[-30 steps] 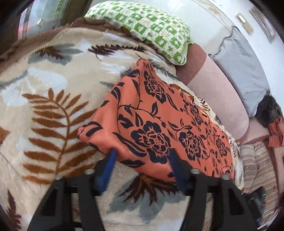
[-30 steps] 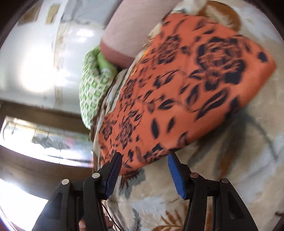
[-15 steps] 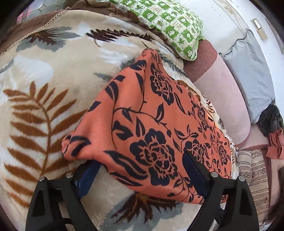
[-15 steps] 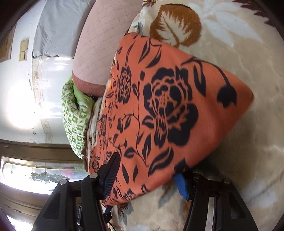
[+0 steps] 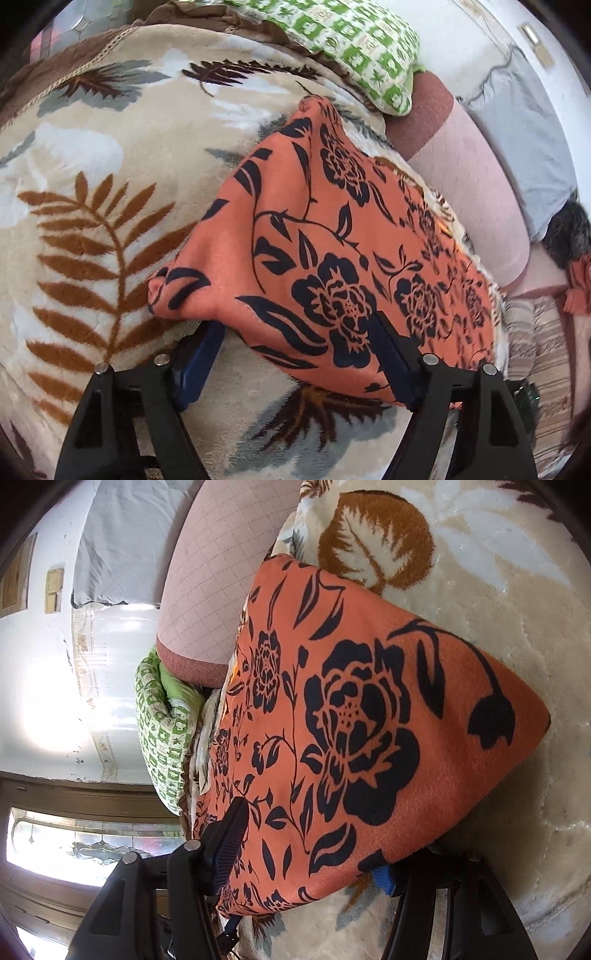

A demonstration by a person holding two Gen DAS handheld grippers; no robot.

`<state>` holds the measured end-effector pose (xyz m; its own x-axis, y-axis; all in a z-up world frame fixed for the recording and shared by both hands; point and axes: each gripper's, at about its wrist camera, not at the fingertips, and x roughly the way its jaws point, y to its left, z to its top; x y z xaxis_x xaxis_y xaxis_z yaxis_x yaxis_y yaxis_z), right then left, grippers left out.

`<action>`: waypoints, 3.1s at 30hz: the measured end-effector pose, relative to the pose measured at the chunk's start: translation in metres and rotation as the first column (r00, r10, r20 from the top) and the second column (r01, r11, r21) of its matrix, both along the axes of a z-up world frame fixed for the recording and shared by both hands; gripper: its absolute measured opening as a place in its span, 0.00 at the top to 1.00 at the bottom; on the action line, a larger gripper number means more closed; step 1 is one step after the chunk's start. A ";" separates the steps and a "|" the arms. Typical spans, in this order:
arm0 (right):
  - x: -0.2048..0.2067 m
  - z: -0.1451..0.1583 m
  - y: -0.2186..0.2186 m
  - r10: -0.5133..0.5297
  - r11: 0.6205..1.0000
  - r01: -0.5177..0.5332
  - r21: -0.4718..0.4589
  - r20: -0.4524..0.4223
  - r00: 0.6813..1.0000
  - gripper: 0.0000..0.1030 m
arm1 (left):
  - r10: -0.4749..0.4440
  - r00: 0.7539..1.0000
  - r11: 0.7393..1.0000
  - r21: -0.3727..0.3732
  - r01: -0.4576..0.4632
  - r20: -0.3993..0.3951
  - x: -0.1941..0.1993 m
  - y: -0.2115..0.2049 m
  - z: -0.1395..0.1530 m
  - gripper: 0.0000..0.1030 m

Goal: Fold small clothes

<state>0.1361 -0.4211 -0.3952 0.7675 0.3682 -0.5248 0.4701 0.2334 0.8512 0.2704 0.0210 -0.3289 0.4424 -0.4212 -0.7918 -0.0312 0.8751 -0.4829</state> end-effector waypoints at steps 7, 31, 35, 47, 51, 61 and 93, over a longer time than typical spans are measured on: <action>-0.001 0.002 0.005 -0.006 1.000 0.005 -0.019 -0.006 1.000 0.39 | -0.047 0.999 0.994 -0.103 0.047 0.006 0.006 -0.002 0.001 0.06; 0.003 0.005 0.005 0.003 0.998 -0.003 -0.055 0.003 1.000 0.39 | 0.058 0.995 0.973 -0.226 -0.039 0.077 0.016 -0.007 -0.012 0.65; 0.012 0.010 0.005 -0.007 0.991 0.008 -0.136 0.004 1.000 0.50 | 0.060 0.994 0.974 -0.224 -0.038 0.090 0.019 -0.005 -0.011 0.79; 0.031 0.064 0.038 0.027 0.811 -0.044 -0.584 -0.038 0.999 0.85 | 0.008 0.976 0.990 -0.137 0.022 0.219 0.001 -0.013 0.025 0.86; 0.020 0.080 0.047 0.042 0.768 -0.044 -0.638 -0.018 0.999 0.85 | -0.002 0.979 0.992 -0.127 0.029 0.205 -0.012 -0.010 0.028 0.87; -0.028 0.069 0.044 0.042 0.825 -0.089 -0.558 -0.096 0.994 0.85 | -0.036 0.995 0.994 -0.102 0.046 0.092 -0.069 0.011 0.008 0.83; 0.001 0.064 0.064 0.148 0.820 -0.221 -0.528 -0.177 0.973 0.75 | 0.006 0.984 0.999 0.049 -0.015 0.177 -0.085 -0.023 0.019 0.25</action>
